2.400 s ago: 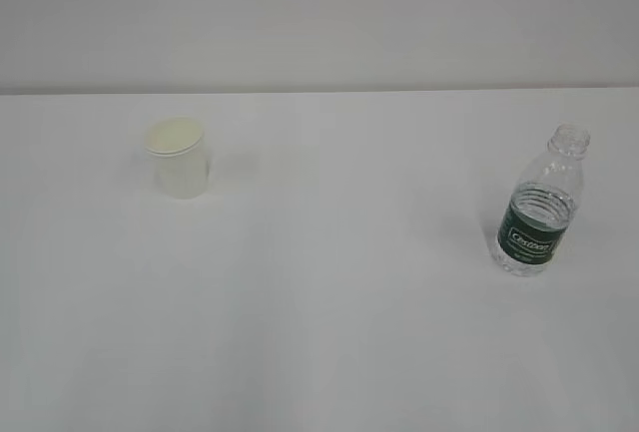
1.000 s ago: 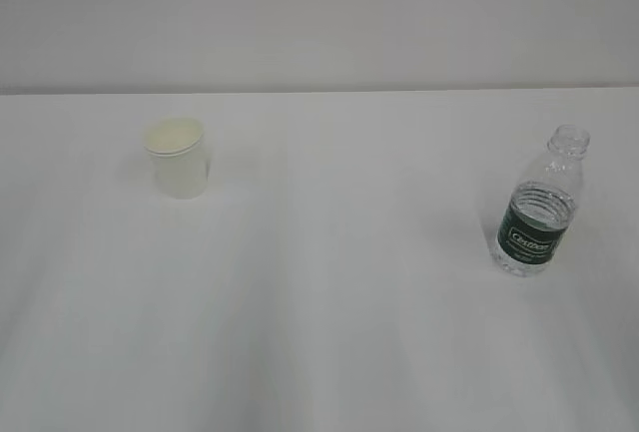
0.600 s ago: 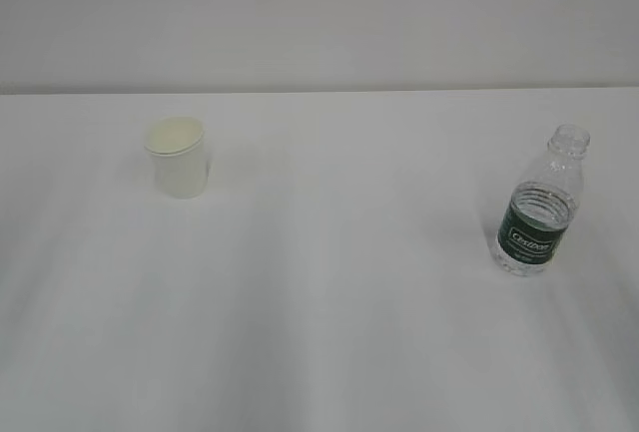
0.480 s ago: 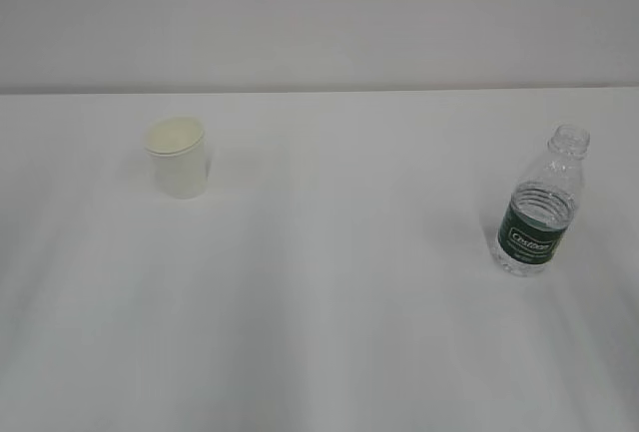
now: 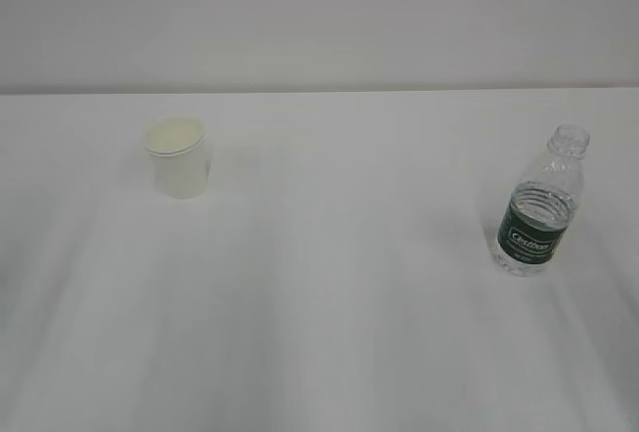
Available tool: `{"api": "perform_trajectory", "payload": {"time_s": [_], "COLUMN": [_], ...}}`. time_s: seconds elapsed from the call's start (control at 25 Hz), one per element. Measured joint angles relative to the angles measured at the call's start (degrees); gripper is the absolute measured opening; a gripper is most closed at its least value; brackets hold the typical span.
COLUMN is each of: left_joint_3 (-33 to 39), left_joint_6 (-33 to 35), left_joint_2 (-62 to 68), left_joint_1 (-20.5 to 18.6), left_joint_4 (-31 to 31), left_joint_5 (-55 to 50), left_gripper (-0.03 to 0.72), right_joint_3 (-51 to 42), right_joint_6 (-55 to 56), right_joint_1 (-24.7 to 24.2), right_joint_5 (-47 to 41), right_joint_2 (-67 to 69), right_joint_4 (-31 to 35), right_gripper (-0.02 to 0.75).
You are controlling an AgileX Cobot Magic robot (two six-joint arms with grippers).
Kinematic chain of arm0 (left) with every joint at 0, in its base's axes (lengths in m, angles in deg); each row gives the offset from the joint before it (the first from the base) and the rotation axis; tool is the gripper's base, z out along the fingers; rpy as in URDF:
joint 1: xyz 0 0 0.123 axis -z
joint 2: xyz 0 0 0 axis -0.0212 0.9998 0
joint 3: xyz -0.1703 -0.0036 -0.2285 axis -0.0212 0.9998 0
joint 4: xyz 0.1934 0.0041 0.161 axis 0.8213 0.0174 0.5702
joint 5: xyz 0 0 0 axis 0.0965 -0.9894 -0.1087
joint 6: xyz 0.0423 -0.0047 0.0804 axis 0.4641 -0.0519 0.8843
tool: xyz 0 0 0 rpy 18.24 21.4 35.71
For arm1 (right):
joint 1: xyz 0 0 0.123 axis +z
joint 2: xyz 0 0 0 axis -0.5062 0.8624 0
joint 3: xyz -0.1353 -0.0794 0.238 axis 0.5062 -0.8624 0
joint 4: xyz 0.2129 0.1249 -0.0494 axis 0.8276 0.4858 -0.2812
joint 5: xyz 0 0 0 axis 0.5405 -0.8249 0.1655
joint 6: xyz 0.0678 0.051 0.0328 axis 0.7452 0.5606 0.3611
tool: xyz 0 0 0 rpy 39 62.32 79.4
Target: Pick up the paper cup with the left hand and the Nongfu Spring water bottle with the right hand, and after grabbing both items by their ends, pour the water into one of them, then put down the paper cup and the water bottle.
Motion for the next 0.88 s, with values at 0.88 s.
{"api": "perform_trajectory", "payload": {"time_s": [0.88], "left_joint_3": [17.7], "left_joint_6": [-0.9], "left_joint_2": [8.6], "left_joint_1": [8.5], "left_joint_4": [-1.6], "left_joint_5": [27.6], "left_gripper": [0.467], "right_joint_3": [-14.4], "right_joint_6": [15.6], "right_joint_1": [0.4], "right_joint_5": [29.9], "right_joint_2": [13.3], "right_joint_4": [-13.9], "right_gripper": [0.589]}}
